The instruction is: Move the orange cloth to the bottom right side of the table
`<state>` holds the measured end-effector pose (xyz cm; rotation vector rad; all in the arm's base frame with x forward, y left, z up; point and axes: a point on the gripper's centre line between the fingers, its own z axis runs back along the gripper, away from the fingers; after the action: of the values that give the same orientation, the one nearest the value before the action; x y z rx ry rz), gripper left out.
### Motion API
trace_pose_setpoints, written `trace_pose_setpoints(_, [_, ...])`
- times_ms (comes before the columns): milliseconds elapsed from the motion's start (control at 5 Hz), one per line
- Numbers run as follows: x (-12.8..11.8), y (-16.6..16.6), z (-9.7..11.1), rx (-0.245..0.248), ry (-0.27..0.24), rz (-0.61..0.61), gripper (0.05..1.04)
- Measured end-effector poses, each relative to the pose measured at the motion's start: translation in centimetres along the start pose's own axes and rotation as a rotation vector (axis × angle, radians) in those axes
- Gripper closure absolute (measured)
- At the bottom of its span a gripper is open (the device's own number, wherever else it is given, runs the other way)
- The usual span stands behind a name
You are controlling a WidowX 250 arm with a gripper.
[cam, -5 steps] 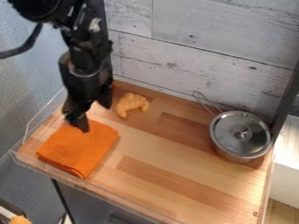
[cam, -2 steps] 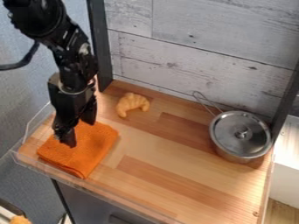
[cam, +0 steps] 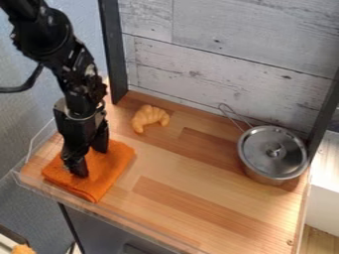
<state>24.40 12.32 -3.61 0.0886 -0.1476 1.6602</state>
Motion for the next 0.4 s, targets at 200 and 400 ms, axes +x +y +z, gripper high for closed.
trace_pose_setpoints(200, [-0.9, 0.0, -0.1, -0.02, 0.006, -0.01, 0.086])
trace_pose_setpoints(400, [-2.6, -0.3, 0.1, -0.04, 0.008, -0.074, 0.085])
